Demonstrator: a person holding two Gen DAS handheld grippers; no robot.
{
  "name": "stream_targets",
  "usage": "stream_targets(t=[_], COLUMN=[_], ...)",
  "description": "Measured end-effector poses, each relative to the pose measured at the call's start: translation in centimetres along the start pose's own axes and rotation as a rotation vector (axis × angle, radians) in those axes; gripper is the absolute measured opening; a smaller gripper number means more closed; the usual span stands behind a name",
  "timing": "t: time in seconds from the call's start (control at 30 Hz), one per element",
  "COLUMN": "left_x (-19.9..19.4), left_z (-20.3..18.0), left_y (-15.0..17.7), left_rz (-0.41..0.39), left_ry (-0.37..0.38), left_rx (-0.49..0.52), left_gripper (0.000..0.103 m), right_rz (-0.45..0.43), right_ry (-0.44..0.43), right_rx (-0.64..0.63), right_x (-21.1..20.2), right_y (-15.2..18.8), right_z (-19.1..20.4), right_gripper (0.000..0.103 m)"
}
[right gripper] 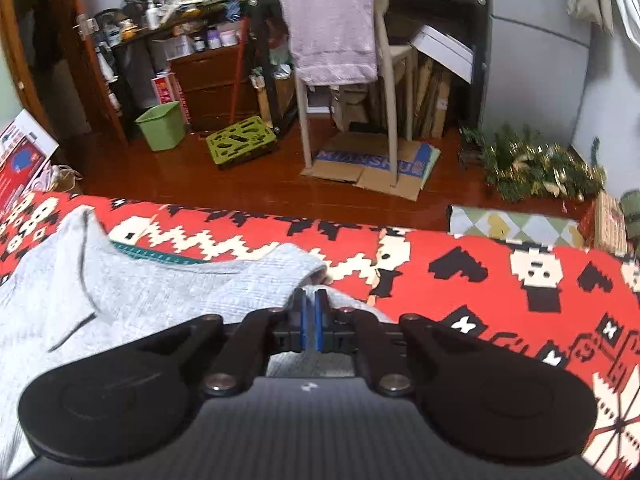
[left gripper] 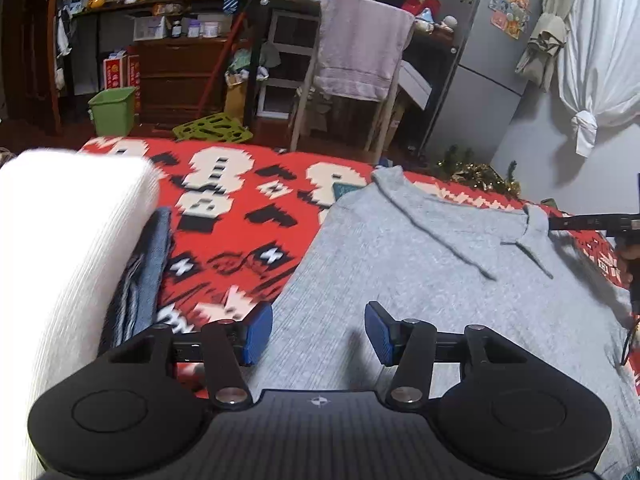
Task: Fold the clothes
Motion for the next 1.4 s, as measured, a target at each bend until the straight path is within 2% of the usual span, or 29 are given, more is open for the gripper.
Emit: stream_targets(t=[0.1,0.13,0.23,0.37,0.53,0.73,0.83,0.87,0.9,0.97,1.07,1.13,1.27,1.33,1.4], left_x=[0.7,1.3,3.7,7.6,10.2,11.0,10.9,10.9,10.9,10.9,10.6,10.9,11.4,11.6,11.4], left_z=[-0.6,-0.6,-0.1,0.6,0.4,-1.1,-2.1,-2.4,-2.8,-3.6,-3.5,-2.5,-2.0,-1.9,-1.6], left_y=[-1.3,-1.9,-4.1,-6.2,-7.0,-6.5,-6.3,-6.2,-6.2,-6.1,-6.4,-6.6,-6.3,-6.5,-6.8], left_rz=[-0.014,-0.013,-0.004,0.021,0.042,0.059,0.058,0.057,0.056,0.048,-0.001,0.006,0.020,0.023,0.026], left_ry=[0.013,0.011,0.015,-0.006,0.064,0.086,0.055,0.045,0.049,0.023,-0.093,-0.120,-0.143,-0.142,-0.121], left_rx=[0.024,0.026,-0.004,0.002,0.002,0.087,0.163,0.189,0.217,0.285,0.344,0.308,0.302,0.289,0.247], left_gripper=[0.041,0.040,0.033,0.017,0.016,0.018,0.020,0.017,0.007,0.006,0.005,0.005,0.006,0.011,0.024], right_rz=[-0.015,-0.027,-0.045,-0.052,-0.060,-0.057,-0.053,-0.053,-0.052,-0.052,-0.054,-0.055,-0.055,-0.054,-0.047], right_ry=[0.006,0.003,0.001,-0.001,-0.018,-0.030,-0.028,-0.028,-0.029,-0.029,-0.026,-0.020,0.010,0.029,0.051], right_rx=[0.055,0.057,0.039,0.042,0.058,0.075,0.080,0.082,0.085,0.088,0.089,0.087,0.114,0.129,0.134], right_x=[0.0,-0.5,-2.2,-4.5,-7.0,-7.5,-7.5,-7.5,-7.5,-7.5,-7.5,-7.4,-7.1,-6.9,-6.6], right_y=[-0.2,-0.3,-0.1,0.8,2.0,3.0,3.3,3.4,3.5,3.6,3.6,3.5,3.3,3.2,3.1], right_z=[-0.9,-1.0,-1.4,-2.2,-2.9,-3.0,-3.0,-3.0,-3.0,-3.0,-2.9,-3.1,-4.1,-4.7,-5.3], right_gripper=[0.005,0.009,0.009,0.009,0.009,0.009,0.009,0.009,0.009,0.009,0.009,0.009,0.009,0.009,0.009])
Point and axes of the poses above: each gripper's, at about its wrist camera, not at the fingertips, and x roughly the way its jaws point, z to its left, y to its underside, the point moved 6 cm from there along x, roughly the way its jaws point, and after that the axes turned 3 degrees about -z, right-handed, at the moved point
